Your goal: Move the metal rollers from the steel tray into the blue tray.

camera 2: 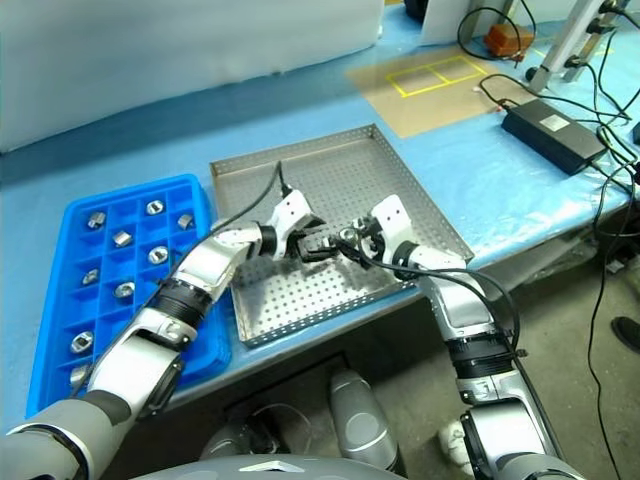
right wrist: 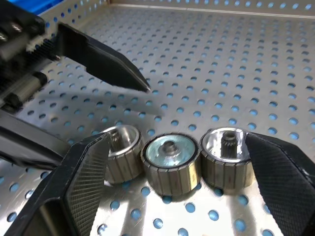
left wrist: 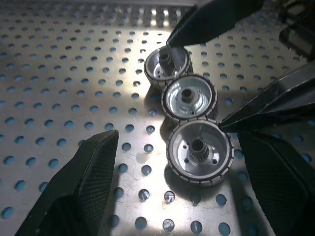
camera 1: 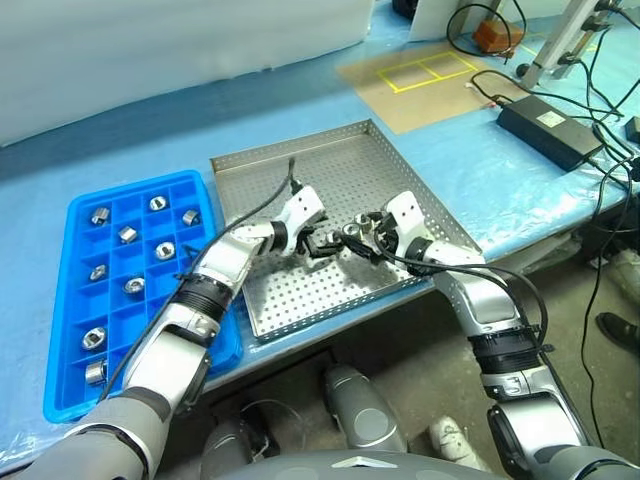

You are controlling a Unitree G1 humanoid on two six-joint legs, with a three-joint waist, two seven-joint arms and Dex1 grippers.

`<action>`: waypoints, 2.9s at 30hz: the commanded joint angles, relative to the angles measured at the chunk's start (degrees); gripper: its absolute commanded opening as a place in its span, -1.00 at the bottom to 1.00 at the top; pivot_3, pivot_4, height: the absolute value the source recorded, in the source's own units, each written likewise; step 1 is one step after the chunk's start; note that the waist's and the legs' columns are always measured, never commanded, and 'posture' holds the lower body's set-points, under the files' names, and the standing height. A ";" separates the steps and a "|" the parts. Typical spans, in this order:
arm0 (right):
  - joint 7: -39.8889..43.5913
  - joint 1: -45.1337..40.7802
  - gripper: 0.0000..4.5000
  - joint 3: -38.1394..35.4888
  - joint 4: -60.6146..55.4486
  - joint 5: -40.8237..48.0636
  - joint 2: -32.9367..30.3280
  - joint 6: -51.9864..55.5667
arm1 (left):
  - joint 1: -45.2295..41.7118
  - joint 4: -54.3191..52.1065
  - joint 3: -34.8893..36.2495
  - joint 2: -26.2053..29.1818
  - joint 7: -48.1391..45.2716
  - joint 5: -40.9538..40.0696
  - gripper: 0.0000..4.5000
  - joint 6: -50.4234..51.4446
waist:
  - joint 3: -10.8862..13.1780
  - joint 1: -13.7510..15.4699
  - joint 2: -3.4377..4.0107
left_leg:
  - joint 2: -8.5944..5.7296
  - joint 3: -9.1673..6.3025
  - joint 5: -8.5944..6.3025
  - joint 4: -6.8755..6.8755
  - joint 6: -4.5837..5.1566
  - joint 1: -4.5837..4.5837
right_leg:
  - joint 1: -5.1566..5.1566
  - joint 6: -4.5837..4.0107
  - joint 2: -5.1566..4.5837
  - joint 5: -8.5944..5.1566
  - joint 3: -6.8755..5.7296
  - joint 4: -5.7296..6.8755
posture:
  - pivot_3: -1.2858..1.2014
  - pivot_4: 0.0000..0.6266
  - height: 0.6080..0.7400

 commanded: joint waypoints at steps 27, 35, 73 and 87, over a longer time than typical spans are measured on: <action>-10.45 -8.57 1.00 1.76 22.92 -8.37 7.42 -9.56 | 15.29 -33.23 5.46 18.32 -6.33 -15.26 0.81 16.79 | 0.05 0.17 0.09 | 0.13 0.03 0.06 -0.16 -0.51 1.01 | 0.86 0.05 -0.03 -0.04 0.02 0.11 | -0.54 -0.52 1.00; -7.78 -9.41 1.00 2.26 25.12 -8.21 8.65 -8.86 | 15.91 -32.40 4.54 17.93 -5.55 -14.07 0.81 15.46 | 0.04 0.05 0.09 | 0.18 0.03 0.09 -0.16 -0.56 1.08 | 0.87 0.32 -0.01 -0.19 0.03 0.13 | -0.53 -0.52 1.00; -6.75 -8.49 0.50 -1.45 12.35 -3.11 6.47 2.74 | 17.96 -32.87 3.51 17.46 -3.68 -12.34 0.83 13.40 | 0.11 1.85 0.18 | 0.11 0.10 0.16 -0.49 -0.68 0.88 | 0.49 0.20 -0.01 -0.13 0.10 0.05 | -0.53 -0.52 1.00; -0.20 -8.15 0.96 -4.77 10.64 6.31 7.64 10.83 | 18.42 -31.78 3.29 17.56 -3.55 -11.76 0.83 12.58 | 0.12 1.94 0.21 | 0.13 0.11 0.17 -0.51 -0.66 0.75 | 0.35 0.05 -0.01 -0.05 0.09 0.08 | -0.53 -0.52 1.00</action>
